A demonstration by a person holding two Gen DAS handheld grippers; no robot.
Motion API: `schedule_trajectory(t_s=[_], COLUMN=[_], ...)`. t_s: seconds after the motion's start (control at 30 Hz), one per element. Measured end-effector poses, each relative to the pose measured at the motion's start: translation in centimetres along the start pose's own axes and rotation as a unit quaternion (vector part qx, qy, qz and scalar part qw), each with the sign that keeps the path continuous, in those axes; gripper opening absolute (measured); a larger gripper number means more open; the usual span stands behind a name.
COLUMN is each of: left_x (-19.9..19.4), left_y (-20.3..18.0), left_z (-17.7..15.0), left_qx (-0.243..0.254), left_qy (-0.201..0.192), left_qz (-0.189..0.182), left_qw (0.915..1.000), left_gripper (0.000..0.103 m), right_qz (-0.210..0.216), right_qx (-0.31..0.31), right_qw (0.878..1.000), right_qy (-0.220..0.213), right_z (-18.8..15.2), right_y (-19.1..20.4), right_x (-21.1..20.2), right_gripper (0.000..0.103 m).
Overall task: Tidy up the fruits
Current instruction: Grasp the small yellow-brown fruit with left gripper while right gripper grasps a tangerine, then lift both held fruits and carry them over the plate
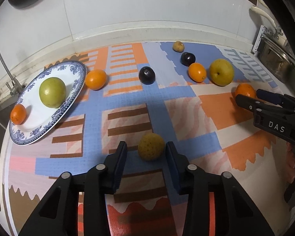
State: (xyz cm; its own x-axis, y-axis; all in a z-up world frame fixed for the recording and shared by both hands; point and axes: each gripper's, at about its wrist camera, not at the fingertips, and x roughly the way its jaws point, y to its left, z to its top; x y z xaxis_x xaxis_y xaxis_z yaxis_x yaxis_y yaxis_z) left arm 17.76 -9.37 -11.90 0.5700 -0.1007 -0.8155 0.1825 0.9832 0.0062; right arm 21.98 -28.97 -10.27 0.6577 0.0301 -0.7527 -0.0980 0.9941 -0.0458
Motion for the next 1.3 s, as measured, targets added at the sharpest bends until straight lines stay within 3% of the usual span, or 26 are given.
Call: schedule_trajectory(t_s=[0.3,0.77,1.3], left_x=[0.2,-1.6,-7.6], left_y=[-0.3,-0.1,1.7], left_z=[0.4,0.3,-0.1], left_qx=[0.01,0.013,-0.009], left_qy=[-0.001,-0.023,-0.085], left_qz=[-0.01,-0.028,-0.044], left_qw=[0.9999,0.9993,0.9953], left_gripper=[0.026,0.026,0.026], right_qz=[0.022,0.052,0.096], right_qx=[-0.005,-0.003,-0.02], right_qw=[1.0,0.998,0.993], right_qy=[0.012,-0.017,-0.067], right_z=[0.2,-0.4,-0.4], right_y=[0.2,1.3,4.0], right_x=[1.2,-2.4,-8.6], right_gripper=[0.042,0.042,0.042])
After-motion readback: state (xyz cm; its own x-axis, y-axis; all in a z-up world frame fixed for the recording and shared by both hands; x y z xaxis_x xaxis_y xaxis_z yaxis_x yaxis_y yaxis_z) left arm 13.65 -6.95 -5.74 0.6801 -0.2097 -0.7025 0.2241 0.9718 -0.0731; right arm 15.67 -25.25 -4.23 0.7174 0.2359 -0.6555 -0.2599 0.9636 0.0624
